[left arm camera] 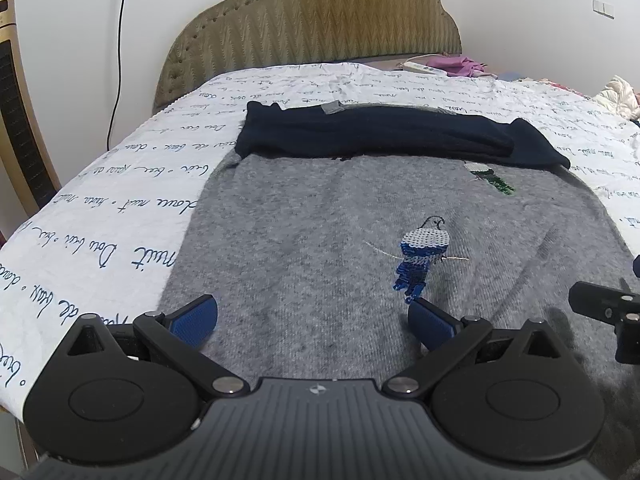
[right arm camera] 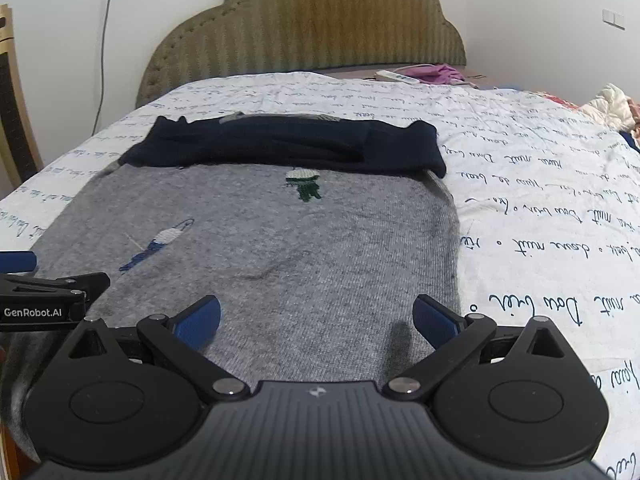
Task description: Fold small clothes
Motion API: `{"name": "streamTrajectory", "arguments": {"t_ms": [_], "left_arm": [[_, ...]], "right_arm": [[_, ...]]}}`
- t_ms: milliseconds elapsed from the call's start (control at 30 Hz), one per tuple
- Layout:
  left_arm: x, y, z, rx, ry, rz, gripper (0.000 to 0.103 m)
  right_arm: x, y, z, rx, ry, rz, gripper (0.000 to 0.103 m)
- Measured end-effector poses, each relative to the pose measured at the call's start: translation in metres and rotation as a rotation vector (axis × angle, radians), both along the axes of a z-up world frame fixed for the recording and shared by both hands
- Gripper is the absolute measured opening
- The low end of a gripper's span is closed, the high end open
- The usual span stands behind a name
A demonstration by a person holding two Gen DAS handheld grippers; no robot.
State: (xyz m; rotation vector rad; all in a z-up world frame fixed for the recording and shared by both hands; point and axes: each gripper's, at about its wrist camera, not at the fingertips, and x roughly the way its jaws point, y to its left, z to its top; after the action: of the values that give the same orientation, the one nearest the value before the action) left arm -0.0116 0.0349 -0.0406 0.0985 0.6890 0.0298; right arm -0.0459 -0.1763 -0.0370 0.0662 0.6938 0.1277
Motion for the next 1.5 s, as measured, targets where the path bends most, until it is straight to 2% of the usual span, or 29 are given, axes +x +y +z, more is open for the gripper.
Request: {"name": "streamTrajectory", "arguments": {"t_ms": [333,867,1067,1233,1433,1500], "left_arm": [[-0.009,0.007,0.008,-0.02,0.006,0.018,0.103],[-0.021,0.015,0.011,-0.005,0.019,-0.003,0.103],[-0.034,0.033,0.015,-0.048,0.012,-0.014,0.103],[-0.044,0.054,0.013,-0.126,0.043,-0.044,0.103],[-0.051,0.087,0.012,-0.141,0.041,-0.066,0.103],[-0.048,0.106,0.011,-0.192,0.058,-0.056,0.103]], "right_arm": [[-0.011,0.0,0.005,0.02,0.01,0.032,0.103],[-0.02,-0.002,0.005,0.0,0.017,0.054,0.103],[-0.026,-0.003,0.006,0.016,0.014,0.09,0.103],[-0.031,-0.007,0.007,0.05,0.023,0.113,0.103],[-0.039,-0.019,0.01,0.062,0.025,0.125,0.103],[-0.041,-0.028,0.012,0.086,0.031,0.131,0.103]]}}
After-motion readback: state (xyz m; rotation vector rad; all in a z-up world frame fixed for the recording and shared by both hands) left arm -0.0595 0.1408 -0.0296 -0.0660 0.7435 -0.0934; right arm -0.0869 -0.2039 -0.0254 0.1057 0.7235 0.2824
